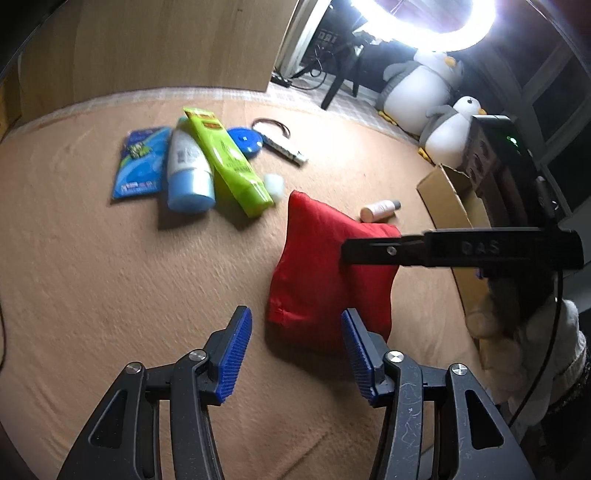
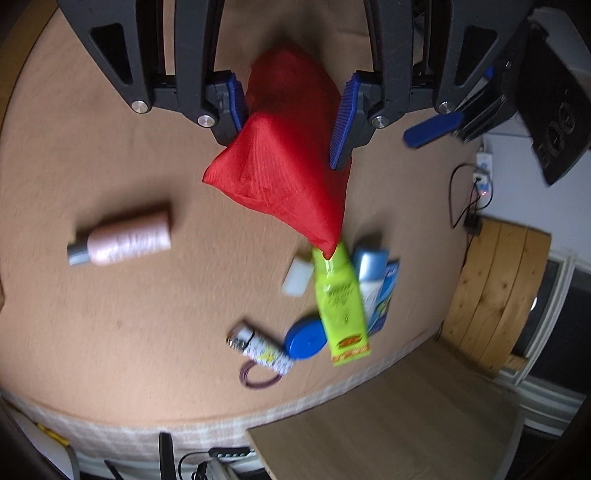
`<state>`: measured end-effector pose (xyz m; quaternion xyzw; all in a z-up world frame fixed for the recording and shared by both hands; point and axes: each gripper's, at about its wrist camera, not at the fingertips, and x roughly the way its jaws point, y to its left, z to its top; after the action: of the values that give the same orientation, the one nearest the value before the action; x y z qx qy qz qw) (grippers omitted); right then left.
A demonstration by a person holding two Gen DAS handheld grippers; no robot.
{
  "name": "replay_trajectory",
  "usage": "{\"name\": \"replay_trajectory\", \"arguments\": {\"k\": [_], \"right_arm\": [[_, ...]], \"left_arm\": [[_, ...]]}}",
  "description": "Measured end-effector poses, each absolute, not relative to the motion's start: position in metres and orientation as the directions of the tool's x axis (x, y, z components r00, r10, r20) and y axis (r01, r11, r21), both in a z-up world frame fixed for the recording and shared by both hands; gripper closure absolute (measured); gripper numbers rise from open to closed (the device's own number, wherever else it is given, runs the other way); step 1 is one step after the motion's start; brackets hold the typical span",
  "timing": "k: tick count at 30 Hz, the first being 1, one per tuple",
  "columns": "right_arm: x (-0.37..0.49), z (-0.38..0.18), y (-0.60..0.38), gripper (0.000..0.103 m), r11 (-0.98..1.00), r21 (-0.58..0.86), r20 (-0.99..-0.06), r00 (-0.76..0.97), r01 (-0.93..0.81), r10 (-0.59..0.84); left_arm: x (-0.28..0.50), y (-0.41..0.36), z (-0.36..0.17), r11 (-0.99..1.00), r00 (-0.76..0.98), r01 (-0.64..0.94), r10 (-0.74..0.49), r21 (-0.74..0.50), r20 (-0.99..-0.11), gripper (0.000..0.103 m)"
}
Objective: Organize objects
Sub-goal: 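Move the right tool to the red cloth pouch and grasp it, then grasp the red pouch with the left tool and lift it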
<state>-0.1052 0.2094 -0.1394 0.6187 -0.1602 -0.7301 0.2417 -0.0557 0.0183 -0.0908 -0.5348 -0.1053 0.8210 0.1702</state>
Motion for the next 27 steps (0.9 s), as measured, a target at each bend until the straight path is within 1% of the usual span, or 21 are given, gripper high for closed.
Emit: {"name": "replay_trajectory", "arguments": {"k": [3,6,7,9,11,13,16,18,23,27], "right_arm": [[-0.095,-0.137,0.217,0.065,-0.834,0.527,-0.829,-0.119,0.165,-0.547],[-0.09,-0.131,0.224,0.064,-0.858,0.484,-0.846,-0.158,0.174,-0.509],[-0.09,-0.129,0.228,0.061,-0.863,0.477,-0.847,-0.174,0.167,-0.502],[-0.09,-0.126,0.237,0.05,-0.863,0.488,-0.838,-0.205,0.131,-0.505],[-0.089,-0.122,0.248,0.046,-0.856,0.511,-0.822,-0.243,0.084,-0.515],[-0.087,-0.121,0.251,0.046,-0.848,0.526,-0.815,-0.25,0.057,-0.522],[-0.084,-0.126,0.253,0.046,-0.834,0.552,-0.806,-0.242,0.019,-0.539],[-0.082,-0.13,0.254,0.046,-0.828,0.561,-0.805,-0.237,-0.006,-0.543],[-0.078,-0.14,0.251,0.046,-0.813,0.581,-0.798,-0.227,-0.044,-0.558],[-0.077,-0.144,0.249,0.046,-0.819,0.571,-0.807,-0.222,-0.054,-0.548]], "left_arm": [[-0.056,0.019,-0.094,-0.909,-0.361,-0.172,0.417,-0.38,-0.834,0.044],[-0.061,0.029,-0.097,-0.907,-0.347,-0.198,0.42,-0.372,-0.839,0.042],[-0.063,0.033,-0.098,-0.905,-0.343,-0.211,0.423,-0.37,-0.839,0.042],[-0.07,0.041,-0.1,-0.906,-0.342,-0.237,0.417,-0.352,-0.842,0.039],[-0.077,0.047,-0.101,-0.903,-0.337,-0.257,0.417,-0.344,-0.844,0.035],[-0.084,0.053,-0.105,-0.905,-0.323,-0.269,0.408,-0.33,-0.854,0.032],[-0.092,0.059,-0.111,-0.906,-0.305,-0.29,0.393,-0.308,-0.868,0.03],[-0.097,0.06,-0.116,-0.899,-0.293,-0.295,0.406,-0.322,-0.866,0.025],[-0.098,0.066,-0.119,-0.871,-0.264,-0.317,0.461,-0.376,-0.847,0.025],[-0.091,0.073,-0.122,-0.861,-0.255,-0.324,0.478,-0.391,-0.841,0.025]]}}
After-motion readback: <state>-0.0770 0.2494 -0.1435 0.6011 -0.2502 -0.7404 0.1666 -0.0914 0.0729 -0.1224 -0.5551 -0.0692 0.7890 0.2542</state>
